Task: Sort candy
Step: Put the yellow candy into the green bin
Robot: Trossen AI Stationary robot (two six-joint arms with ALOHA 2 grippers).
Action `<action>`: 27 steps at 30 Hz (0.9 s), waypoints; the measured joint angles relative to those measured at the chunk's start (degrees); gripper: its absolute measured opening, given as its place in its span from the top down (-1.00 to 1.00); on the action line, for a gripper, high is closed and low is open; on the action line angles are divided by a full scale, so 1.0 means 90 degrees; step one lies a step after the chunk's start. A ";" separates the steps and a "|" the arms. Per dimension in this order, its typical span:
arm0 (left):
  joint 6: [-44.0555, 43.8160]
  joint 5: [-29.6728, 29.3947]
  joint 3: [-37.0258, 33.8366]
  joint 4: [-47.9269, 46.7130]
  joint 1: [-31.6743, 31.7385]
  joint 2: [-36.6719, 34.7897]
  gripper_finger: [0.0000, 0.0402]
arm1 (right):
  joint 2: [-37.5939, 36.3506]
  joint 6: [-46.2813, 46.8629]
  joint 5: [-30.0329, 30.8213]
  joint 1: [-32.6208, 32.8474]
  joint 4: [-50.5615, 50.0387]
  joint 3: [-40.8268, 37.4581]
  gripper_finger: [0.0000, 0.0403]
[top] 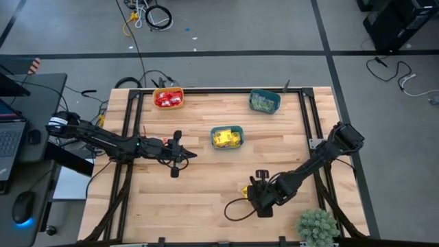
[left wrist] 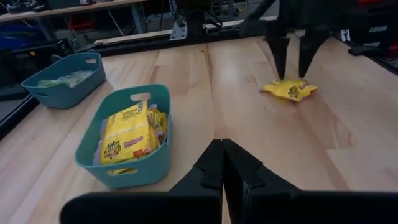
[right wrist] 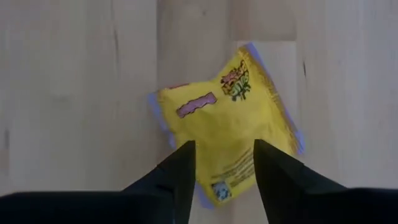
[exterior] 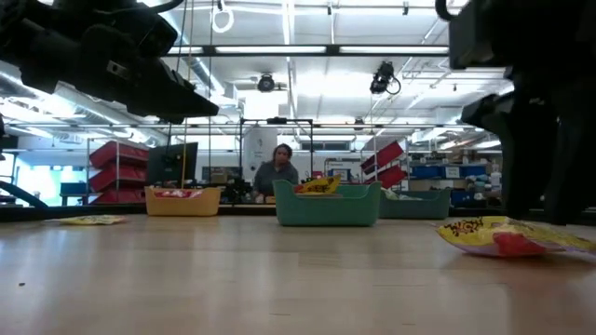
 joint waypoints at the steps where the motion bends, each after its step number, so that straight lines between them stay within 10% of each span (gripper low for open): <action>1: -0.0040 0.0002 0.0000 0.0002 0.0000 0.0000 0.98 | 0.0000 -0.0041 0.0002 -0.0023 0.0105 -0.0087 0.29; 12: -0.0213 -0.0156 0.0000 -0.0001 0.0000 0.0000 0.98 | -0.0007 -0.0342 -0.0154 -0.0115 0.0378 -0.0442 0.94; 27: -0.0434 -0.0322 0.1019 -0.2190 0.0015 0.0000 0.97 | -0.0029 -0.1663 0.0383 -0.2241 -0.1178 0.1345 1.00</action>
